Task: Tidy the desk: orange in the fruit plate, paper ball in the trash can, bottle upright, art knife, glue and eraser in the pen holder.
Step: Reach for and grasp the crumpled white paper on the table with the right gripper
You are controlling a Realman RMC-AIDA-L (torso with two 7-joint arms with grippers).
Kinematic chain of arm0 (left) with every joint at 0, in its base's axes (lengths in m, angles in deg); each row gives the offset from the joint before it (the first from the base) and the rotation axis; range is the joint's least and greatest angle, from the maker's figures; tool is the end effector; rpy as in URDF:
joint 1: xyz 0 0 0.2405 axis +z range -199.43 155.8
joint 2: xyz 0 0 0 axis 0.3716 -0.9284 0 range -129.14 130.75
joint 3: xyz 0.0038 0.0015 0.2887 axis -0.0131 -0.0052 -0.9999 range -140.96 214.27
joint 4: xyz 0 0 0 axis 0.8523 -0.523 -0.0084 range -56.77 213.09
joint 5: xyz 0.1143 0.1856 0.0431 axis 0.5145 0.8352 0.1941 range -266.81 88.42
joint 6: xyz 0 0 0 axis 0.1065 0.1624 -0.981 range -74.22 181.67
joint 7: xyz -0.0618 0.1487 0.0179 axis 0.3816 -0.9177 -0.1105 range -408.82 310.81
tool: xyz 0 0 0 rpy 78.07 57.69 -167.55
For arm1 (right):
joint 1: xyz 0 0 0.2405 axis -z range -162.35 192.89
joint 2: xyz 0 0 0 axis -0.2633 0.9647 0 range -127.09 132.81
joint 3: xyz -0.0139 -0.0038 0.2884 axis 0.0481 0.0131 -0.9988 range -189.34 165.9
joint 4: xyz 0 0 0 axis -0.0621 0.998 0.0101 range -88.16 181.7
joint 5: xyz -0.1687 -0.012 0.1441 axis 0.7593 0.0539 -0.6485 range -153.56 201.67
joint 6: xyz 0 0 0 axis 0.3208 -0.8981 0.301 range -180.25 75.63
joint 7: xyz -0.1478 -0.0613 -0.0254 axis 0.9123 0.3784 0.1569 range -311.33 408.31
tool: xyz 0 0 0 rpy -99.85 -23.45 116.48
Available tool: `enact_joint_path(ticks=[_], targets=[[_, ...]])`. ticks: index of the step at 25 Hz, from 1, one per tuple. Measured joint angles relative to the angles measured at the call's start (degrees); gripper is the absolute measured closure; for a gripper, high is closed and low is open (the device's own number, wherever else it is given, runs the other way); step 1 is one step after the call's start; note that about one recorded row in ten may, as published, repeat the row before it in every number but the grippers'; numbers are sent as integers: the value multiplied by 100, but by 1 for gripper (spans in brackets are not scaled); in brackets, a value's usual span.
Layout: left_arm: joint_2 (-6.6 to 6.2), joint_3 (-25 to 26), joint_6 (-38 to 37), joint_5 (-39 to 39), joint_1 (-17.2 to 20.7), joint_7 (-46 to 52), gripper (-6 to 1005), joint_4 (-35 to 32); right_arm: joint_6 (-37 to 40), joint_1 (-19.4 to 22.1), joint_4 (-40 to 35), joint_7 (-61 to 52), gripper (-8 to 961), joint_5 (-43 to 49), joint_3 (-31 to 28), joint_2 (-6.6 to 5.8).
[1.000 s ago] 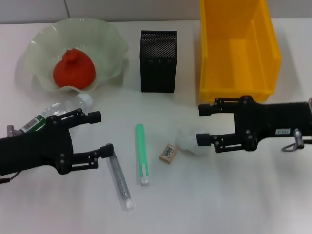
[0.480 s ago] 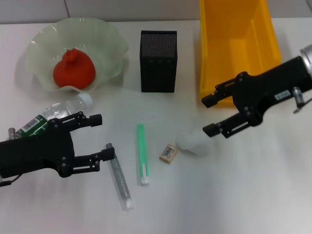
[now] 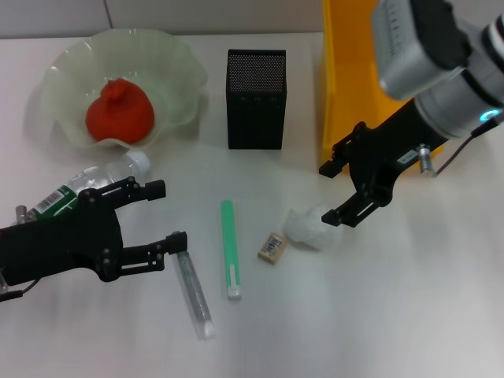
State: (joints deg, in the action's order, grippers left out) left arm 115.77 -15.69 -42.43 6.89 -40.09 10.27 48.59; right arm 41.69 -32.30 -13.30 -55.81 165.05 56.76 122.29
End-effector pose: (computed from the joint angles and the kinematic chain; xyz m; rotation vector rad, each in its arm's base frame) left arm -0.3274 0.2831 -0.0273 -2.6973 -0.4183 -0.8987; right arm 0.1688 0.4055 -0.0506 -3.0908 0.1011 -0.4137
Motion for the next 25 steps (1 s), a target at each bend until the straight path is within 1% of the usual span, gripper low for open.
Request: enact_joint_path(ticks=[1,2,6,10,11,16,21,25], targets=[[0,0,0,0,0,0,144,0,-196,-3,32,-11,193,25,236,6],[3,19,1,0,0,-1,144,10,-196,-3,32,-11,193,25,236,6],[13,123,3,-7,-3,-3,145,65,-526,25,133,-27,193,89,698,16],[20,141,3,-8,-4,-3,145,66,-616,6,214,-27,193,86,885,20],[32,149,3,-12,-6,15,145,67,-714,2,282,-26,193,86,1032,20],[32,154,5,-12,-8,23,144,66,-1020,17,482,-18,193,67,1302,20],[29,228,4,-11,-16,23,144,65,-1271,8,669,59,194,15,1410,18],[21,235,-11,-11,-14,16,145,65,-1326,-6,787,154,194,-133,1476,17]])
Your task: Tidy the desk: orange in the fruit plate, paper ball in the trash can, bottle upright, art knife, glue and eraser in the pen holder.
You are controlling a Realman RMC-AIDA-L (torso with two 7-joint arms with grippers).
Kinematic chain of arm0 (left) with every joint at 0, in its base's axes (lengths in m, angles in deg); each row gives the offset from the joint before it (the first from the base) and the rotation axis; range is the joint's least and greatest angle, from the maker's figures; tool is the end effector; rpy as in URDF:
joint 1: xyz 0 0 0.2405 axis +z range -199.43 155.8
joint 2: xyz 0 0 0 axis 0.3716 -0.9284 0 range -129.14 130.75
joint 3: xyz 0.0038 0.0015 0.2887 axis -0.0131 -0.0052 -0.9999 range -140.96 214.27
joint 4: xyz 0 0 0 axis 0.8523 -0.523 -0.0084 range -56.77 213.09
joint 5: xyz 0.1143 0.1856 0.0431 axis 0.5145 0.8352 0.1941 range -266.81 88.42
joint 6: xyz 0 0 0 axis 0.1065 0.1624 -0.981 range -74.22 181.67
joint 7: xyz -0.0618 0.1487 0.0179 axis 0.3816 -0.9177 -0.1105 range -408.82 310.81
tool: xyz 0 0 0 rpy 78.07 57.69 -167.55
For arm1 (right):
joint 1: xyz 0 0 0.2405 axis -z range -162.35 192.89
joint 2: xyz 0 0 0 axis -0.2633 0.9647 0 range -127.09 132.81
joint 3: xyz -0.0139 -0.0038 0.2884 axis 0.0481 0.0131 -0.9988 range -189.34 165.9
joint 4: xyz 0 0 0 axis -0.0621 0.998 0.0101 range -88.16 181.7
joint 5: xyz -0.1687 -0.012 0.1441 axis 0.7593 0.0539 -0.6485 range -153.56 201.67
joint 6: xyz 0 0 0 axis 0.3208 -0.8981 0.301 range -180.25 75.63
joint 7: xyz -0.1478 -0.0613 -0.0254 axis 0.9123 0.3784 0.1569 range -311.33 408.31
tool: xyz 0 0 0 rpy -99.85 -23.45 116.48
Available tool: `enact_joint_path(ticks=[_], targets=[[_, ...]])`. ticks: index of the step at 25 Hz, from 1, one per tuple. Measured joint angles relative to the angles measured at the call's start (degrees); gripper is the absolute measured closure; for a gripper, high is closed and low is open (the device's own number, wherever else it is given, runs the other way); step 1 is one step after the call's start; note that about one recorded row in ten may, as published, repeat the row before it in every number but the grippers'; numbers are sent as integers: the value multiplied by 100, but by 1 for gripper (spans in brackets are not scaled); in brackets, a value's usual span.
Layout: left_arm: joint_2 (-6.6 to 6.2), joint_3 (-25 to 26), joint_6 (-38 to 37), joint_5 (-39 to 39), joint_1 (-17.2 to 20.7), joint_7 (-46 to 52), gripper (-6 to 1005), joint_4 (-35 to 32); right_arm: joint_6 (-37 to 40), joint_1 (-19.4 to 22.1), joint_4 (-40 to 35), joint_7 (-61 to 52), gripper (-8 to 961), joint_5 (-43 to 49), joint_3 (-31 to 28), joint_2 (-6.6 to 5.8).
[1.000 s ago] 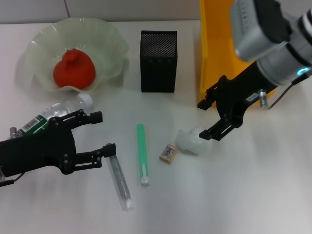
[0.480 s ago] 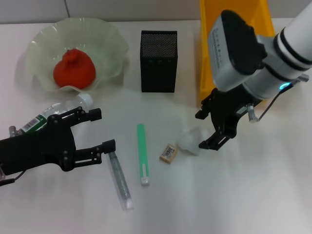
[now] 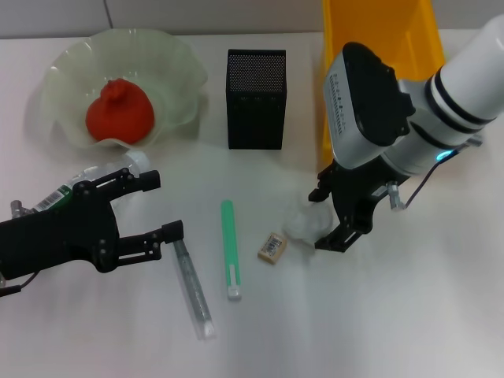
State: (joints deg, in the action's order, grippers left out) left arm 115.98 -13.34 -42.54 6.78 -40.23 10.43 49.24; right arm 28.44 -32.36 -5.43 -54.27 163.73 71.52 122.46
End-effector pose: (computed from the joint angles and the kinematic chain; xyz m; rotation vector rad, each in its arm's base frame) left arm -0.3280 0.2858 -0.0239 -2.6535 -0.4394 -0.9245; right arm 0.1873 0.4023 -0.1017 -3.0662 -0.0723 -0.5919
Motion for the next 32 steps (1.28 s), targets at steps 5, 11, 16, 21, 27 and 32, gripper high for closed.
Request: enact_joint_path(ticks=[5,11,16,21,27,32], targets=[[-16,6,-9,0,3,1,145,0,-31,-16,70,58,194,-37,63,-1],[-32,8,-22,0,-6,9,144,0,-86,-28,138,-11,237,-34,31,1],[-45,7,-22,0,-21,6,145,0,227,45,-23,-61,396,-134,-389,-16],[-48,60,-35,0,-32,-7,145,0,800,324,-253,220,395,-563,-1568,-50],[-48,68,-19,0,-44,-11,145,-6,1442,841,-102,1235,394,-1445,-2894,-59],[-32,69,-30,0,-56,-12,144,-9,1511,1452,630,2455,393,-2557,-3186,-59]])
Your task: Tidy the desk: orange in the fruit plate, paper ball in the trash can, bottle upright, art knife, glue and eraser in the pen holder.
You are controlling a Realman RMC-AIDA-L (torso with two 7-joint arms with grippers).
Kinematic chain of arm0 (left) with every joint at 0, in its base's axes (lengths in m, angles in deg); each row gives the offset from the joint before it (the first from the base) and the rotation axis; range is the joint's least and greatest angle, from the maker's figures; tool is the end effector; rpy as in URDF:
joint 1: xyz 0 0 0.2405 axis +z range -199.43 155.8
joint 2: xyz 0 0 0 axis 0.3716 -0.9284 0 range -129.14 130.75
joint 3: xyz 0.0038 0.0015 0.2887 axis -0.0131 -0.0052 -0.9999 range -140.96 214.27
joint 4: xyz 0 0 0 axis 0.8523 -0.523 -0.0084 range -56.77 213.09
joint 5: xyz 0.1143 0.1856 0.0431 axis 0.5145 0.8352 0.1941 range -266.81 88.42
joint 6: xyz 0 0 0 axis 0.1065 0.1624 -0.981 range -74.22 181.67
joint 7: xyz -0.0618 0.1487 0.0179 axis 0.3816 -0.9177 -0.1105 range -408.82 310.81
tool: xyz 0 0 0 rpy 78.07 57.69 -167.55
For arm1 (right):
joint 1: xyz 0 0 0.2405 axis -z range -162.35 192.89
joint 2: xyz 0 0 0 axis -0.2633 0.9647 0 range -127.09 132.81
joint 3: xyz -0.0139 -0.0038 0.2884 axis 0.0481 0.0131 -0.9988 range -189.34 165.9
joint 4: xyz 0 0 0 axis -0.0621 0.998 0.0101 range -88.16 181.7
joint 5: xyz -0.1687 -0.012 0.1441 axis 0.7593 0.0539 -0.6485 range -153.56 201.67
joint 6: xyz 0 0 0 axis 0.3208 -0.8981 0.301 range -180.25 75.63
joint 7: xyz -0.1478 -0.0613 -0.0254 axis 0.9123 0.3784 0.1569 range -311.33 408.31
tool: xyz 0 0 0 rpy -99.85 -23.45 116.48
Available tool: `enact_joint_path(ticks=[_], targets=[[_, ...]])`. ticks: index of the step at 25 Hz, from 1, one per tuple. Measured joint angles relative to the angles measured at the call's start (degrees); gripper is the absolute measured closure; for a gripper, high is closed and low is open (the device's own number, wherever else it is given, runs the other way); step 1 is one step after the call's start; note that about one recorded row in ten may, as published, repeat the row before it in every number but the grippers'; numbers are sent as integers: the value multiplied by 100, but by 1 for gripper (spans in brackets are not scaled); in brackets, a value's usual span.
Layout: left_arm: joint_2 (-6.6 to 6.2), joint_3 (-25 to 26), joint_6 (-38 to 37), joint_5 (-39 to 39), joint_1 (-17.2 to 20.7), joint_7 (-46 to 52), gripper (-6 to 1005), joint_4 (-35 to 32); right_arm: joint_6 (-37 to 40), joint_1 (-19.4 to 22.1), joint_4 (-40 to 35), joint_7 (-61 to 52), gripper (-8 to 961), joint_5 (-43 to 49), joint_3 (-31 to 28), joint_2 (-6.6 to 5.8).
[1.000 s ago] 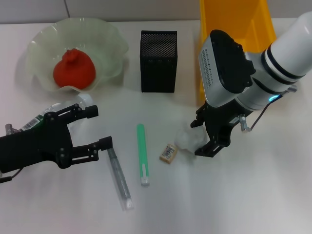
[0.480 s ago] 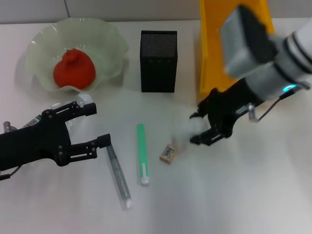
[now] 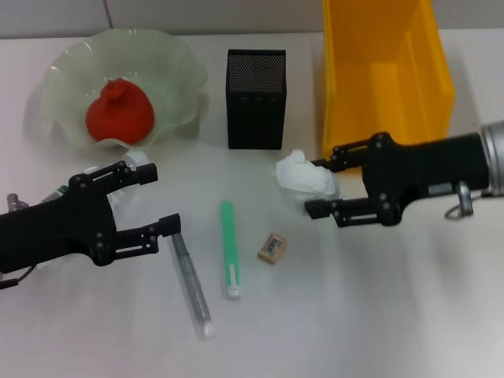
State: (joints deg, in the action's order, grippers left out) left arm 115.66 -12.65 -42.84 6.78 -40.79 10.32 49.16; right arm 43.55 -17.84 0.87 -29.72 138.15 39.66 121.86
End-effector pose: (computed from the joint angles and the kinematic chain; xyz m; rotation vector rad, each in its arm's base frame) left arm -0.3265 0.2901 -0.0195 -2.6479 -0.4194 -0.9273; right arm 0.2366 0.3589 -0.0367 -3.0016 0.2393 0.5973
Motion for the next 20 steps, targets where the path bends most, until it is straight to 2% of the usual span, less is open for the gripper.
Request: enact_joint_path(ticks=[5,11,13,14,15,19,20], targets=[[24,0,7,0,-2,0,144,0,-13,350,1042,1211,393,-972,-195,0],[34,0,7,0,-29,18,145,0,-41,490,1312,1578,392,-1133,-345,0],[34,0,7,0,-29,18,145,0,-43,532,1323,1645,391,-1137,-651,10],[34,0,7,0,-37,22,145,0,-59,566,1377,1735,391,-1140,-1103,22],[41,0,14,3,-54,29,145,0,-59,566,1377,1735,391,-1140,-1103,22],[42,0,13,3,-63,41,145,0,-282,553,1576,1878,390,-1146,-1992,15],[42,0,10,3,-63,46,145,0,-282,553,1576,1878,390,-1146,-1992,15]])
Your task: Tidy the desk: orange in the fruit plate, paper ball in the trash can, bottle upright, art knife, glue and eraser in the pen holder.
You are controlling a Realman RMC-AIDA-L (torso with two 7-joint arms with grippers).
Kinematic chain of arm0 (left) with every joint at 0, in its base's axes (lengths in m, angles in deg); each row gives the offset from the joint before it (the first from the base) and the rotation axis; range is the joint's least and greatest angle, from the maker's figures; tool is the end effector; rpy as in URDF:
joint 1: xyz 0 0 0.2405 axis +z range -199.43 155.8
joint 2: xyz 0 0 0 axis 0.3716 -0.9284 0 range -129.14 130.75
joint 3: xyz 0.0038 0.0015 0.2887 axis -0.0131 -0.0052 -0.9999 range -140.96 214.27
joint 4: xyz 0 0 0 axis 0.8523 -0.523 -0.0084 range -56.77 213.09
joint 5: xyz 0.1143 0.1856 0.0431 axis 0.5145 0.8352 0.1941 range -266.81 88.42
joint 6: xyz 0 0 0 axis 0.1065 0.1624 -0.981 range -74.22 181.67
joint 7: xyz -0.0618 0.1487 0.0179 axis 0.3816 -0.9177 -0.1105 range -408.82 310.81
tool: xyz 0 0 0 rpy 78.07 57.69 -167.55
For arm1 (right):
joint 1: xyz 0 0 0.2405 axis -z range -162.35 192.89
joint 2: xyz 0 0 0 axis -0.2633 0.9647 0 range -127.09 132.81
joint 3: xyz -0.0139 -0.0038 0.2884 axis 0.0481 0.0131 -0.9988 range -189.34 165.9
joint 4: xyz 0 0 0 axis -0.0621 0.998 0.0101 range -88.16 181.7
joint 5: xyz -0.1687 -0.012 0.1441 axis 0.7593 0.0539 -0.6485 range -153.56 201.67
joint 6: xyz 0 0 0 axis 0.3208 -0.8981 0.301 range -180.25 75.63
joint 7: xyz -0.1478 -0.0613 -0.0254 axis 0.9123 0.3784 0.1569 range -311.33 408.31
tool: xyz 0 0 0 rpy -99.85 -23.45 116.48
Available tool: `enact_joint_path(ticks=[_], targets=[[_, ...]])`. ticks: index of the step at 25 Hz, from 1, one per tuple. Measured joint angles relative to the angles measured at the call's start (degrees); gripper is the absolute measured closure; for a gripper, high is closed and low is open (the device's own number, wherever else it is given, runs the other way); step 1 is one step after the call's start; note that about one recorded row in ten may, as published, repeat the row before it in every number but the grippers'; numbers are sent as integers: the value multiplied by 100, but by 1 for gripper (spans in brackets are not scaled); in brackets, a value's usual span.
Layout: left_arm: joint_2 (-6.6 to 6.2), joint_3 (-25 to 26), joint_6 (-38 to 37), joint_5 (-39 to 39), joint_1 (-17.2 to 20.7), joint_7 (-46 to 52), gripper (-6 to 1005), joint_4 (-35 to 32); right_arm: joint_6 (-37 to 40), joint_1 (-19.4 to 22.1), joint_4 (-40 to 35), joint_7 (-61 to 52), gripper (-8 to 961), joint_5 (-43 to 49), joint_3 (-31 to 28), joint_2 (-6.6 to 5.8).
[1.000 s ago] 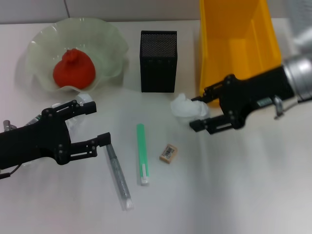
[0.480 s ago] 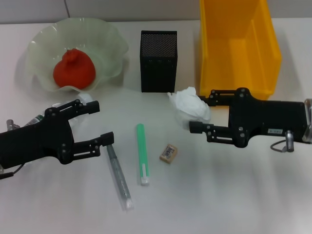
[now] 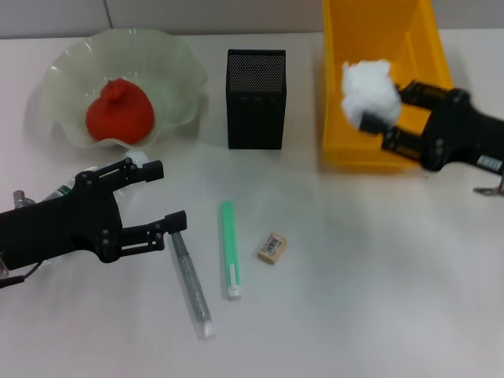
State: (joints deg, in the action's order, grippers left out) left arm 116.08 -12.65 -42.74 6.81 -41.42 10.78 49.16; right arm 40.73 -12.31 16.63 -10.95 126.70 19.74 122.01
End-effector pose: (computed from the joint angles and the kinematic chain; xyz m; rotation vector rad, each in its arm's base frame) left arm -0.3217 0.2932 -0.0225 -2.6524 -0.4200 -0.9403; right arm 0.2921 0.3496 -0.0137 -2.4612 0.3569 0.9865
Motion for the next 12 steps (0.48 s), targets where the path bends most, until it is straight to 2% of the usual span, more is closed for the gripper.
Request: enact_joint_path(ticks=[4,7,12], targets=[[7,0,-11,-1,0,5,145,0,-528,-38,17,12,390,-84,-263,7],[7,0,-11,-3,0,6,145,0,-949,-68,48,17,389,-332,-244,9],[14,0,-11,-3,1,0,144,0,-1221,-150,61,20,388,-437,-224,9]])
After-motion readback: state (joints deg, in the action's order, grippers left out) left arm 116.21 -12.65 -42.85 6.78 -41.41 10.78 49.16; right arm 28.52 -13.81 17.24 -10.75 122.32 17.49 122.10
